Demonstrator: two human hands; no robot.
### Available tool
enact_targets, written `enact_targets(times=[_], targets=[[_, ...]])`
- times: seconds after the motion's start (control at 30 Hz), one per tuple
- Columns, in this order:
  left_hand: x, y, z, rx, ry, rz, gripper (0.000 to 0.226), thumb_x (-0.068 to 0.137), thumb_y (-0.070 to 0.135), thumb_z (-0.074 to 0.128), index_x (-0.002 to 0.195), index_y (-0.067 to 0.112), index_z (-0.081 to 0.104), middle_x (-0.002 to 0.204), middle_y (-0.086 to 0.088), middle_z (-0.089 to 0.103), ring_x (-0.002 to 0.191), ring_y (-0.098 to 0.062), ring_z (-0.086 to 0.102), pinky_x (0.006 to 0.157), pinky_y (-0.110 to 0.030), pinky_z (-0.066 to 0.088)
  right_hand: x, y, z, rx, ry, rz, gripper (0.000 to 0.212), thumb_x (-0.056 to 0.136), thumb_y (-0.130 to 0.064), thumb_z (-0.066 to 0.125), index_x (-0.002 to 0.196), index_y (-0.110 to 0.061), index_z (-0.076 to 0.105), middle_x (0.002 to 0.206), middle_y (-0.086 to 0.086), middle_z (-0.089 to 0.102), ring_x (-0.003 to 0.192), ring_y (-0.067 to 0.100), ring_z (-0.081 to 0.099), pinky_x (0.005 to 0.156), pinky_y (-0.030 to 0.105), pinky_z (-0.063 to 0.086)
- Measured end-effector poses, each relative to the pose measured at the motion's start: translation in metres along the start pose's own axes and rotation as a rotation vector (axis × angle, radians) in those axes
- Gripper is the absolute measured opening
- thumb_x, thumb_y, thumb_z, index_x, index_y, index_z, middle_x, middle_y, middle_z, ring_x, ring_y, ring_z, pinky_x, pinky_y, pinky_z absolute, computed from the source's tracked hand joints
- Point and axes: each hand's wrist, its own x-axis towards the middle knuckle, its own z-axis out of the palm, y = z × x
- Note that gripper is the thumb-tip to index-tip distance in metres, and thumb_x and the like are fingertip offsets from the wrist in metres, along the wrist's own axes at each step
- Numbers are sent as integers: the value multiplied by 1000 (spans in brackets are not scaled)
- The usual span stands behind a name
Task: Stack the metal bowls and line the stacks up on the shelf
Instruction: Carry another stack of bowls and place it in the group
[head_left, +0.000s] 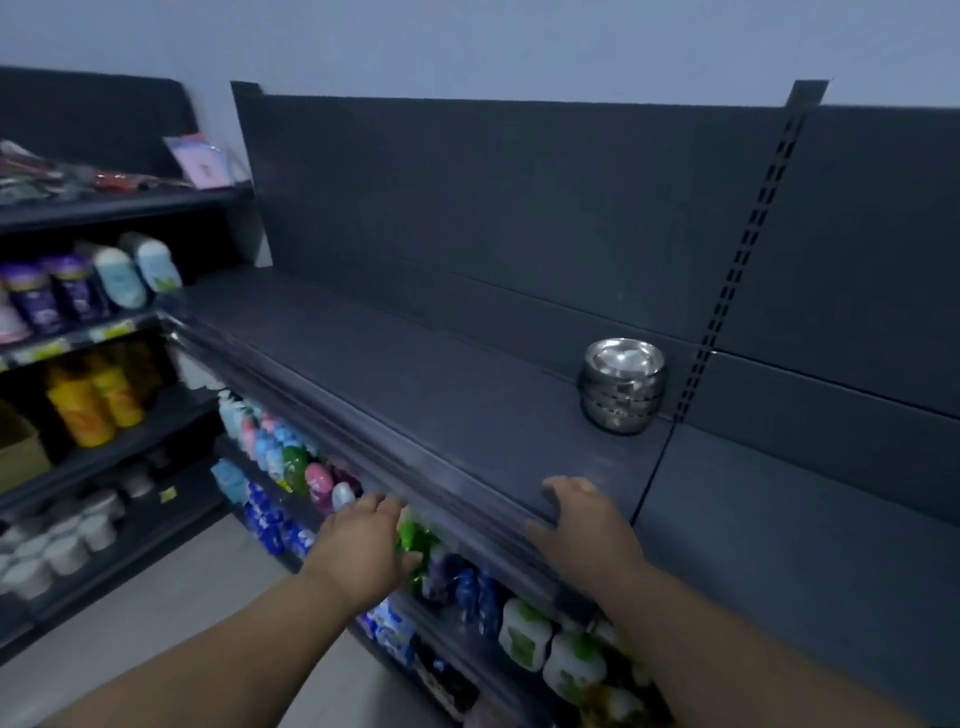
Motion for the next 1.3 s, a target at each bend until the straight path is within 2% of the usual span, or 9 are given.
enact_targets(times=[0.13,0.33,0.57,0.73,0.8,0.93,1.0,1.1,1.3], targets=[[74,27,-11,-10,30,94,72,84,56,56,144,24,33,149,-1,35,136,-22,36,112,-34,32,51,42,-23,6,74,142,61,91,-48,56,143,-21,39,144,2,40,124,21,48,99,34,45],[167,65,-14,-87,3,237,70,87,55,55,146,25,31,147,2,36,134,-18,37,111,-30,31,105,83,-45,90,169,388,73,85,-45,65,145,-17,34,145,6,43,131,24,45,105,35,41],[257,102,-5,-278,-87,438,81,86,51,59,151,22,20,155,1,26,141,-16,27,116,-25,22,147,90,-50,257,337,486,84,72,-31,81,141,-21,33,132,2,57,118,24,56,93,27,45],[317,124,0,-417,-233,611,93,79,51,67,152,26,15,157,1,23,143,-15,23,116,-24,21,166,72,-43,398,456,559,90,68,-26,84,141,-29,30,112,-13,59,107,11,57,86,18,38],[334,133,1,-480,-296,665,101,75,51,71,153,27,12,157,3,23,144,-13,22,116,-24,20,173,62,-36,429,504,580,87,66,-25,85,136,-32,34,111,-16,59,102,5,54,87,16,38],[359,151,4,-736,-492,694,113,59,46,84,149,34,17,141,18,44,131,-5,42,110,-24,32,185,48,-29,443,544,581,85,59,-25,88,118,-47,31,114,-18,59,109,5,56,87,15,39],[365,155,11,-859,-600,652,116,51,42,88,146,37,22,130,20,56,119,-4,55,106,-31,43,189,44,-32,472,533,588,83,61,-25,88,113,-50,28,109,-22,58,107,4,57,85,14,39],[366,159,18,-934,-682,636,97,58,22,90,137,32,35,115,19,63,106,0,61,99,-27,49,193,39,-36,481,534,589,86,64,-30,89,118,-47,24,100,-29,52,99,-1,53,84,12,37],[351,167,22,-1007,-691,656,99,40,34,89,128,37,43,111,12,70,107,-7,65,99,-38,51,177,38,-34,525,572,618,86,66,-33,88,131,-37,31,99,-25,56,98,-1,56,73,1,37]])
